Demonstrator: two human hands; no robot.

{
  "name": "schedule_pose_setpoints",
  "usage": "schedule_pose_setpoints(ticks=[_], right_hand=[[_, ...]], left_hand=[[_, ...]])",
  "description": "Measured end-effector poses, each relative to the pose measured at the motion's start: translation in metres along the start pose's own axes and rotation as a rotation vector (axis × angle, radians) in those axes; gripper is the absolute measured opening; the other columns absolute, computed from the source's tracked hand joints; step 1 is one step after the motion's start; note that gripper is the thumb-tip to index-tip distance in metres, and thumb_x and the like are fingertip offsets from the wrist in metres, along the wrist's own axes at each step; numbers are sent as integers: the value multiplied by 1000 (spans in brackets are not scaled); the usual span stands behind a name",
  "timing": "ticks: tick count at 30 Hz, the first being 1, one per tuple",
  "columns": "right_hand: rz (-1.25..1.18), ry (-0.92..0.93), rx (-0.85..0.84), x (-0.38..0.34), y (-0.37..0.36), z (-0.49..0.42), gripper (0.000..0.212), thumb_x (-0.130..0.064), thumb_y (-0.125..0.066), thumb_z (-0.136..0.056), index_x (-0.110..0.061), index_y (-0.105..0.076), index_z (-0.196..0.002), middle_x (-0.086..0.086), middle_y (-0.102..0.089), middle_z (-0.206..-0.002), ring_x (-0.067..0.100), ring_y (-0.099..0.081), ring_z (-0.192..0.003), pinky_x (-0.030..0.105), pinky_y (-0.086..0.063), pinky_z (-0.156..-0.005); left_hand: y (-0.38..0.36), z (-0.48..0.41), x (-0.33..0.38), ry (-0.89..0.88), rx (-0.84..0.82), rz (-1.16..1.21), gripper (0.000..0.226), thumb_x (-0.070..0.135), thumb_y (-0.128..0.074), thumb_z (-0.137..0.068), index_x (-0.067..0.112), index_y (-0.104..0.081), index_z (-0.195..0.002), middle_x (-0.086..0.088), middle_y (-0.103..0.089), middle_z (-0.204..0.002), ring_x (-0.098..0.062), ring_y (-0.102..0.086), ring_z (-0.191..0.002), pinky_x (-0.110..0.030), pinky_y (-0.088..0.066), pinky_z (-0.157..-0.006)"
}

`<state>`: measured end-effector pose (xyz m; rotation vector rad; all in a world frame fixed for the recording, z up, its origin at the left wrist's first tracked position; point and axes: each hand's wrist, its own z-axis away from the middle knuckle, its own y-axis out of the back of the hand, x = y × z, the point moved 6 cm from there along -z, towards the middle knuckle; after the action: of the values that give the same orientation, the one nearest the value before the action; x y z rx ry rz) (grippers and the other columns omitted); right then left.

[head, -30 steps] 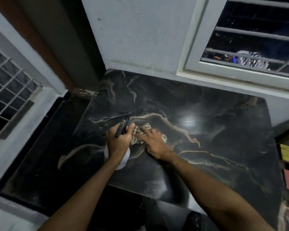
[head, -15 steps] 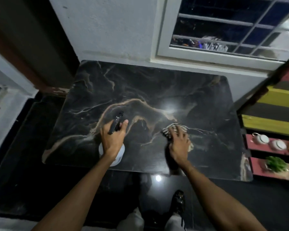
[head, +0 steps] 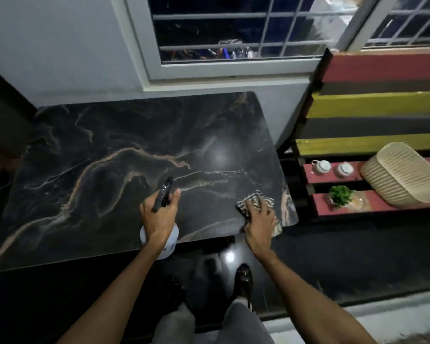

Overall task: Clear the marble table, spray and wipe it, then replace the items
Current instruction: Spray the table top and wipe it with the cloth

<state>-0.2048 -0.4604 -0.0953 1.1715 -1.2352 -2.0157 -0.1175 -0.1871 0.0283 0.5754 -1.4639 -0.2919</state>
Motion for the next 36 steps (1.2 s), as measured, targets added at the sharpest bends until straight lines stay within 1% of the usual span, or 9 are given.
schedule_pose_setpoints(ticks=[5, 10, 14, 19, 24, 28, 31, 34, 36], right_hand=[[71, 398, -119, 18, -5, 22, 80, -5, -53, -73, -37, -45, -145, 4, -27, -162, 32, -30, -137, 51, -30, -112], [-11, 49, 33, 96, 42, -42, 77, -2, -61, -72, -37, -50, -140, 5, -27, -158, 32, -36, -127, 48, -37, -104], [-39, 104, 26, 78, 47, -85, 79, 3, -57, -69, -35, -52, -138, 8, -27, -158, 32, -36, -120, 46, -40, -98], [-83, 124, -23, 40, 36, -124, 80, -2, -50, -71, -34, -46, -144, 14, -19, -161, 42, -26, -136, 56, -27, -113], [34, 729, -201, -41, -20, -72, 65, -22, -39, -80, -38, -50, -141, 14, -34, -158, 43, -42, -132, 51, -38, -105], [-83, 183, -10, -46, 1, -157, 74, -11, -49, -70, -37, -50, -139, 13, -28, -156, 44, -38, -127, 53, -35, -107], [-14, 442, -95, -98, -28, -150, 72, -13, -49, -76, -35, -46, -145, 17, -30, -157, 44, -31, -133, 53, -32, -111], [76, 788, -174, -114, -39, -163, 68, -17, -48, -81, -38, -46, -146, 10, -34, -159, 34, -33, -136, 48, -29, -112], [12, 530, 33, -113, -14, -234, 60, -17, -49, -79, -28, -57, -137, 12, -43, -151, 37, -40, -132, 48, -31, -112]], left_hand=[[-59, 21, 32, -1, -46, -5, 43, 23, -75, -88, 11, -51, -55, -4, -54, -54, -22, -54, -56, -34, -43, -65], [-105, 25, 56, 1, -45, 9, 36, 23, -76, -88, 8, -60, -60, -5, -60, -56, -19, -59, -58, -32, -46, -61], [-121, 14, 65, 5, -29, -3, 39, 23, -77, -87, 14, -55, -56, -2, -58, -56, -20, -58, -57, -36, -50, -62], [-123, -13, 62, -25, 3, -11, 38, 21, -77, -88, 13, -57, -57, 0, -58, -54, -19, -59, -55, -37, -49, -61], [-119, -42, 57, -58, 12, -45, 40, 18, -76, -88, 13, -51, -57, 4, -51, -51, -9, -56, -53, -23, -41, -57], [-107, -80, 42, -11, 29, 7, 40, 15, -77, -87, 14, -51, -56, 9, -51, -51, -3, -56, -55, -9, -37, -54], [-101, -113, 24, 49, -10, 84, 38, 21, -74, -90, 7, -56, -59, -2, -58, -55, -14, -59, -56, -32, -49, -58], [-90, -149, 17, 74, -22, 96, 39, 23, -73, -91, 9, -58, -58, 2, -61, -54, -10, -60, -55, -31, -49, -59], [-82, -180, 8, 102, -6, 138, 41, 20, -74, -90, 11, -54, -55, 6, -57, -49, -7, -56, -50, -25, -44, -56]])
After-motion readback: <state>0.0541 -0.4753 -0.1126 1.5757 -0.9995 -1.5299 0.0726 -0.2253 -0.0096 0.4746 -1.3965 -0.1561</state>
